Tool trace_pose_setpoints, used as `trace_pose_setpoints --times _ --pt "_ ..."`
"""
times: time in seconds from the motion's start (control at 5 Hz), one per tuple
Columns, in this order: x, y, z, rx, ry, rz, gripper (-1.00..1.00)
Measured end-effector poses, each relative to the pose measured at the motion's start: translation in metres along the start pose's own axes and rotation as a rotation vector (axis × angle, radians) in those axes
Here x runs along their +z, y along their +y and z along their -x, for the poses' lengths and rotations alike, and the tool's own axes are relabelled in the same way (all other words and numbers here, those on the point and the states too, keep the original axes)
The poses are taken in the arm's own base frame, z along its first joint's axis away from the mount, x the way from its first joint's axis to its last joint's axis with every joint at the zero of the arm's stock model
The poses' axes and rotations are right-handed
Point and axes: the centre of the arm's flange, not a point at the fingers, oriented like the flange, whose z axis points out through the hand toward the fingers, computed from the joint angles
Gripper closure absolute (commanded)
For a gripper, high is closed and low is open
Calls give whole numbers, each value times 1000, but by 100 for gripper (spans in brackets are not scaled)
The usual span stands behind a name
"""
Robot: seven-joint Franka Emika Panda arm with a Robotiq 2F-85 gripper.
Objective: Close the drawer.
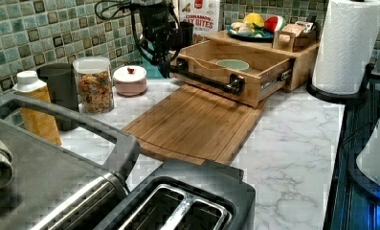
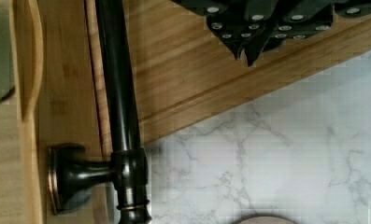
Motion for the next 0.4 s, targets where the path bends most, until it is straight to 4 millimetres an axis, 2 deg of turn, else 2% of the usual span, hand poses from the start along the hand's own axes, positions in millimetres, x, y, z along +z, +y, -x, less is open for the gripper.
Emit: trace_pose_setpoints --times 0.2,0.4 --pt "20 -3 -7 -1 33 -15 100" --pt "30 5 -11 0 36 8 100"
